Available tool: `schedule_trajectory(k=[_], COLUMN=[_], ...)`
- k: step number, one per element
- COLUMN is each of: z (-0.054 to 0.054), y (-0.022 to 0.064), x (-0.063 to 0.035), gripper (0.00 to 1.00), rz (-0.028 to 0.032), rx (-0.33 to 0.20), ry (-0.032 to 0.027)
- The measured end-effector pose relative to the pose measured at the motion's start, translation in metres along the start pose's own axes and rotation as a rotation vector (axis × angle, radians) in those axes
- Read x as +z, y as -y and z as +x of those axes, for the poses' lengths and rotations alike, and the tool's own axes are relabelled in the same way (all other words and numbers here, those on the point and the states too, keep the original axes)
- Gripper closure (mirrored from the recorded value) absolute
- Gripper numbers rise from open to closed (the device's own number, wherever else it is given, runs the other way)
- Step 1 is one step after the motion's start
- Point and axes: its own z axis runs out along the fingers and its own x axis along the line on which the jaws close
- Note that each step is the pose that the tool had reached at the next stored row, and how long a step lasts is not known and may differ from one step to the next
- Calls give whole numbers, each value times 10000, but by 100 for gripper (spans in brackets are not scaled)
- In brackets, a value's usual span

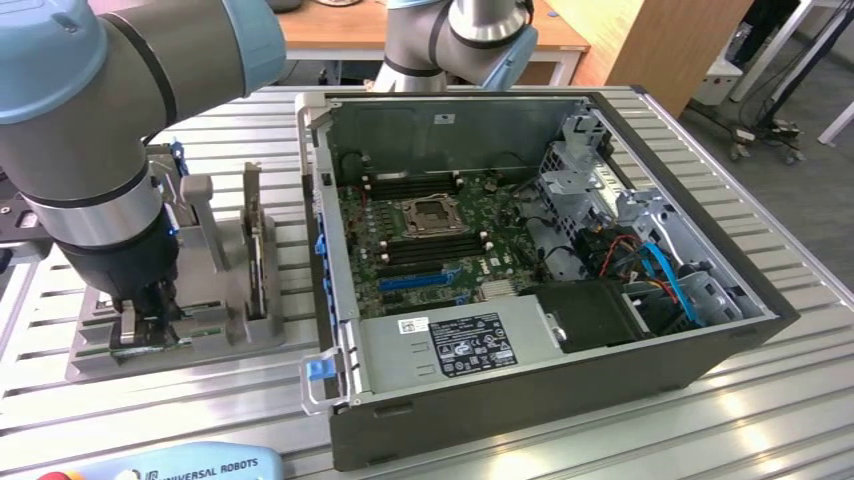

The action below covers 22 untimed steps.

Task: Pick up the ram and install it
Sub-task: 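Pick up the ram and move it above insertion slot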

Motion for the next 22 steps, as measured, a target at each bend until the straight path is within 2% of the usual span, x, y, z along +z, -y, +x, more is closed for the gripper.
schedule_trajectory(k=[13, 22], z=[38, 40], y=[2, 5], x=[10, 64], gripper=[64, 64], rz=[2, 1], rx=[-1, -36], ry=[2, -1])
